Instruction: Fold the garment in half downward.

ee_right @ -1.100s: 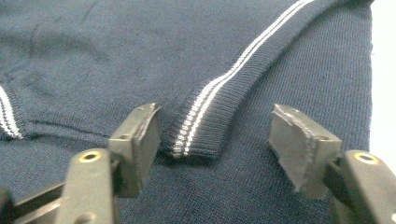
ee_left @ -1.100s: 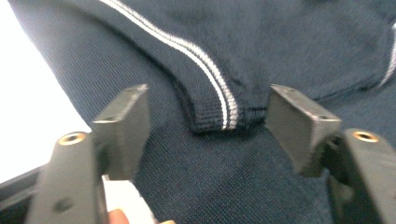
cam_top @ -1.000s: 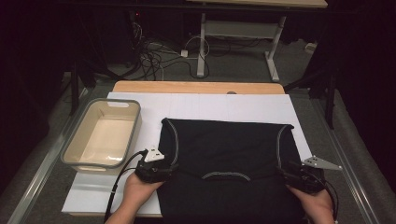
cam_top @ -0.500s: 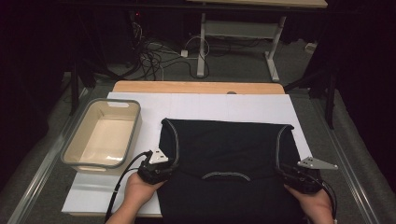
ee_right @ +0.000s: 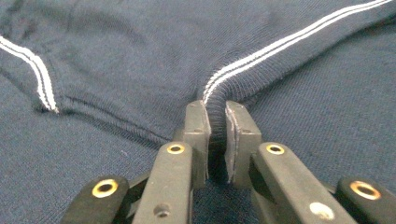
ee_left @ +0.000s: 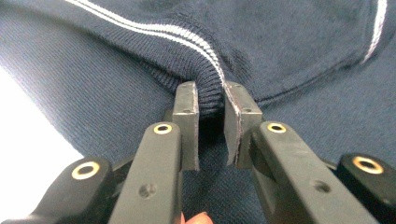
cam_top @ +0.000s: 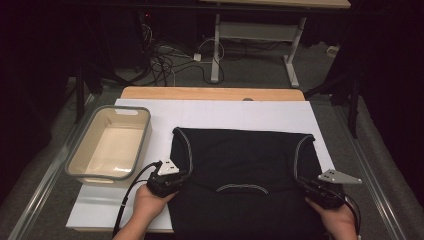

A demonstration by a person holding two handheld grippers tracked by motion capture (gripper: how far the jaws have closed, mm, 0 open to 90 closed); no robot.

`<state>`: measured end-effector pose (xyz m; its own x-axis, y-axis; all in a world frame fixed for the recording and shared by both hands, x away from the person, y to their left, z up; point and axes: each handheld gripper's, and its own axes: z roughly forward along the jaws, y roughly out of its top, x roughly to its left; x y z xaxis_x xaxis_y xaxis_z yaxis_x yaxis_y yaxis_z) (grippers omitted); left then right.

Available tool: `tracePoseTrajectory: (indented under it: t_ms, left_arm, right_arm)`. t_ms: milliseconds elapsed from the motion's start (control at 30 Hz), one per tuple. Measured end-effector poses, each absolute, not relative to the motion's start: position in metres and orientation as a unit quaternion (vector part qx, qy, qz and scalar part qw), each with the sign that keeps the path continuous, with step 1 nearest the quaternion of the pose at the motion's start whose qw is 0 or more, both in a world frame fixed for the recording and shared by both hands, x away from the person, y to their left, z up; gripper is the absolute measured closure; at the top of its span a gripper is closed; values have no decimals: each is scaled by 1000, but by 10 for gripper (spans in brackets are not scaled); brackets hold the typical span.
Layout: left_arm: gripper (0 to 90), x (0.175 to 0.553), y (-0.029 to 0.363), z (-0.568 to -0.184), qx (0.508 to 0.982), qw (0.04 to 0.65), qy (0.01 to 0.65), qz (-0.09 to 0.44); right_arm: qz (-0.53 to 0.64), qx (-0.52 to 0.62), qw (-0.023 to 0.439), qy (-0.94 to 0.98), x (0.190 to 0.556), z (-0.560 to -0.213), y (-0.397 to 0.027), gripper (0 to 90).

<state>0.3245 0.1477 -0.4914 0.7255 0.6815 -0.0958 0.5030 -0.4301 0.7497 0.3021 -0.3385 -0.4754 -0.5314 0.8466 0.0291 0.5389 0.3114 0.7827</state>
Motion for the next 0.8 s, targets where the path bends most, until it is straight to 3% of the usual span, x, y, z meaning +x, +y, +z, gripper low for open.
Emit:
tracePoseTrajectory:
  t_ms: [300,800]
  left_arm:
    - [747,318,154,-480,821,436,351,114]
    - [749,287,165,-468,822,448,333,109]
  right_arm:
    - [415,439,235,762,289,-463,-343,825]
    - [431,425,240,759,254,-454,-351,824]
